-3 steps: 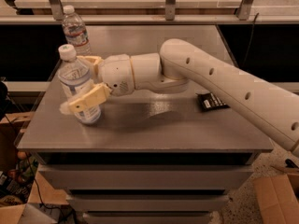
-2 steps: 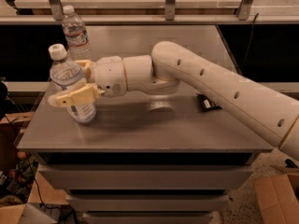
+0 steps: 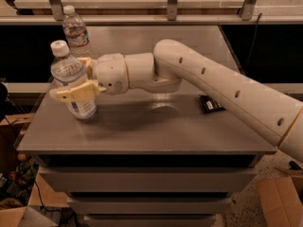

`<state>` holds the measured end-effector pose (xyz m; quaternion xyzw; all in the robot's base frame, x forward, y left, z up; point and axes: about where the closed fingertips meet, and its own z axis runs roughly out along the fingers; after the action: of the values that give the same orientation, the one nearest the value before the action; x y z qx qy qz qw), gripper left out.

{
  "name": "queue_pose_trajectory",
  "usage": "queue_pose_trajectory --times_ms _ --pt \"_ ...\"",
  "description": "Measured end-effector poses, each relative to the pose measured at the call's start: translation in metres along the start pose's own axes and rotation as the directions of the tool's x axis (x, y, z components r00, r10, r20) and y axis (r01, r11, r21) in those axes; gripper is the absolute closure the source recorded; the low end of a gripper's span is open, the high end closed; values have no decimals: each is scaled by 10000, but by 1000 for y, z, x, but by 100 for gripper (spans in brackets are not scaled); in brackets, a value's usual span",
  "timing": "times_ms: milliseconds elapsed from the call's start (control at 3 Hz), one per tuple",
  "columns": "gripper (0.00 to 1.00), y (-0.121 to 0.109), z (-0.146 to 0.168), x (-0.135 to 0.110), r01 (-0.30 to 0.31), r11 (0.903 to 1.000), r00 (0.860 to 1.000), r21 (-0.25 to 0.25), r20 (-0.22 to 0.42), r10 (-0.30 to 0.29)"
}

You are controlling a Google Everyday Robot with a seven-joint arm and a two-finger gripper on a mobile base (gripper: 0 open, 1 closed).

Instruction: Pick blue plastic bottle

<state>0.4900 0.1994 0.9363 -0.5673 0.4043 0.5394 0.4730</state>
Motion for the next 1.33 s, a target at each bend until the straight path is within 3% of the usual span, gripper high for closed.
queue_pose_trajectory --times_ms 333,667,1333 --pt "100 -11 -12 -18 398 9991 9991 147 -137 -396" --pt "100 -27 -32 -36 733 9966 9967 375 -366 -720" --pt "100 -53 -72 -40 620 9933 9974 975 -419 -581"
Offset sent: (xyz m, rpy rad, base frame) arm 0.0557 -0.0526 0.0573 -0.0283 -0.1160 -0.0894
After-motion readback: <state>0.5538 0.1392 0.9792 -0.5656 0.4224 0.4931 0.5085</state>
